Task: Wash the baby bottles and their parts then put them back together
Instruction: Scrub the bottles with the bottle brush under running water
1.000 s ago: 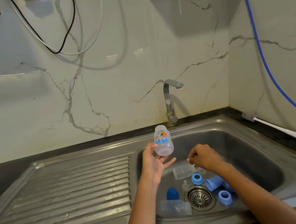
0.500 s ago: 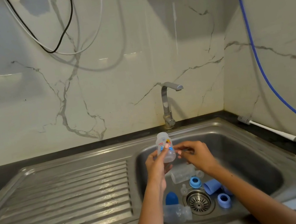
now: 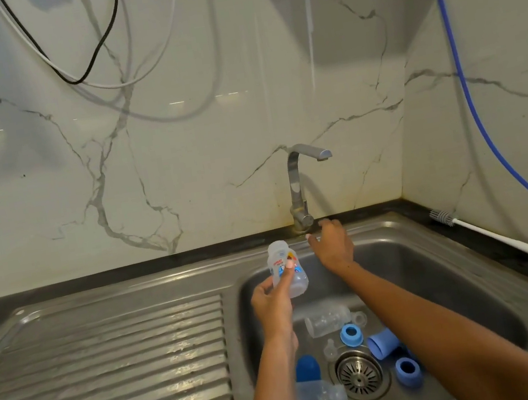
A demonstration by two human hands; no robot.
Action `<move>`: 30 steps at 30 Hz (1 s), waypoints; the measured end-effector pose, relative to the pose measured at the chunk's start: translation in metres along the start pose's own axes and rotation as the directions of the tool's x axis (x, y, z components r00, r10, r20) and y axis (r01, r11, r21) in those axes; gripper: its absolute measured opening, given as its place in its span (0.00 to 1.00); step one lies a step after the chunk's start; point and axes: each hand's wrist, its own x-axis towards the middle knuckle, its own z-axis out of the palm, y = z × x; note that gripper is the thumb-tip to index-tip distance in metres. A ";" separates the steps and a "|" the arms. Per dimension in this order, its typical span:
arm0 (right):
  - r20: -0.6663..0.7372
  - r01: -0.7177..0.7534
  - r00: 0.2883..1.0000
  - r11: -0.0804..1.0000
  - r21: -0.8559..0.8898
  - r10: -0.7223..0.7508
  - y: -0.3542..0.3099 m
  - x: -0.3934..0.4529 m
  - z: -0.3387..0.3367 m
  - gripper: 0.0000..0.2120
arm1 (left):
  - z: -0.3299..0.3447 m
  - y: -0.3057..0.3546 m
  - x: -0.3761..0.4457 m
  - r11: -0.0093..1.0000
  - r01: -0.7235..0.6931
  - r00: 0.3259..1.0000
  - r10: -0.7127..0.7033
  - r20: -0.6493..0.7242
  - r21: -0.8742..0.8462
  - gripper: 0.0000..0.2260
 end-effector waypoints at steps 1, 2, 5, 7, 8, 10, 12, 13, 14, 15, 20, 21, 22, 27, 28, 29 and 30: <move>-0.012 -0.004 1.000 1.000 -0.010 0.003 -0.003 0.008 0.005 0.21 | 0.001 0.000 0.002 1.000 -0.004 1.000 0.003 -0.006 -0.010 0.18; -0.018 -0.010 1.000 1.000 -0.017 0.010 -0.005 0.016 0.010 0.22 | 0.002 0.001 0.003 1.000 -0.005 1.000 0.005 -0.009 -0.024 0.18; -0.006 -0.050 0.999 0.999 0.010 0.050 -0.009 0.036 0.017 0.24 | 0.004 0.003 0.003 0.999 0.004 1.000 -0.004 -0.003 -0.044 0.19; -0.004 -0.078 0.997 0.993 0.089 0.079 -0.009 0.045 0.023 0.24 | 0.004 0.002 0.002 0.998 0.008 1.000 -0.008 -0.008 -0.056 0.19; -0.005 -0.102 0.995 0.985 0.141 0.104 -0.009 0.049 0.025 0.23 | 0.004 0.001 0.001 0.998 0.006 1.000 -0.007 -0.015 -0.058 0.19; -0.005 -0.141 0.989 0.963 0.231 0.146 -0.008 0.054 0.030 0.21 | 0.003 -0.002 0.000 0.999 -0.004 0.999 0.002 -0.033 -0.054 0.19; -0.004 -0.122 0.992 0.958 0.260 0.127 -0.009 0.056 0.036 0.18 | 0.003 -0.004 -0.001 0.999 -0.009 1.000 0.008 -0.030 -0.045 0.17; -0.004 -0.104 0.994 0.958 0.269 0.110 -0.009 0.056 0.039 0.18 | 0.002 -0.006 -0.002 0.999 -0.008 1.000 0.007 -0.022 -0.042 0.16; -0.003 -0.094 0.995 0.954 0.286 0.099 -0.010 0.056 0.042 0.18 | 0.002 -0.007 -0.002 0.999 -0.005 1.000 0.004 -0.016 -0.038 0.15; -0.003 -0.091 0.995 0.947 0.307 0.096 -0.010 0.056 0.045 0.18 | 0.002 -0.008 -0.002 0.999 -0.004 1.000 0.004 -0.014 -0.035 0.15; -0.026 -0.144 0.987 0.937 0.318 0.160 -0.011 0.071 0.044 0.14 | 0.005 -0.006 -0.001 1.000 -0.021 1.000 0.021 -0.007 -0.021 0.16; -0.029 -0.151 0.985 0.935 0.321 0.169 -0.012 0.073 0.043 0.13 | 0.006 -0.005 -0.001 0.999 -0.024 1.000 0.024 -0.004 -0.021 0.16; -0.031 -0.154 0.984 0.934 0.322 0.173 -0.012 0.074 0.043 0.13 | 0.006 -0.004 -0.002 0.999 -0.028 1.000 0.028 -0.002 -0.020 0.16; -0.035 -0.148 0.986 0.943 0.297 0.166 -0.010 0.073 0.047 0.12 | 0.007 -0.004 -0.005 0.999 -0.026 1.000 0.026 0.002 -0.020 0.15; -0.031 -0.148 0.986 0.945 0.291 0.164 -0.010 0.072 0.047 0.11 | 0.006 -0.004 -0.004 0.999 -0.024 1.000 0.024 0.000 -0.021 0.15; -0.027 -0.148 0.986 0.948 0.283 0.162 -0.011 0.072 0.048 0.11 | 0.005 -0.005 -0.004 1.000 -0.022 1.000 0.022 -0.003 -0.022 0.15; -0.023 -0.147 0.987 0.951 0.273 0.159 -0.012 0.072 0.048 0.11 | 0.004 -0.005 -0.003 1.000 -0.021 1.000 0.021 -0.005 -0.023 0.15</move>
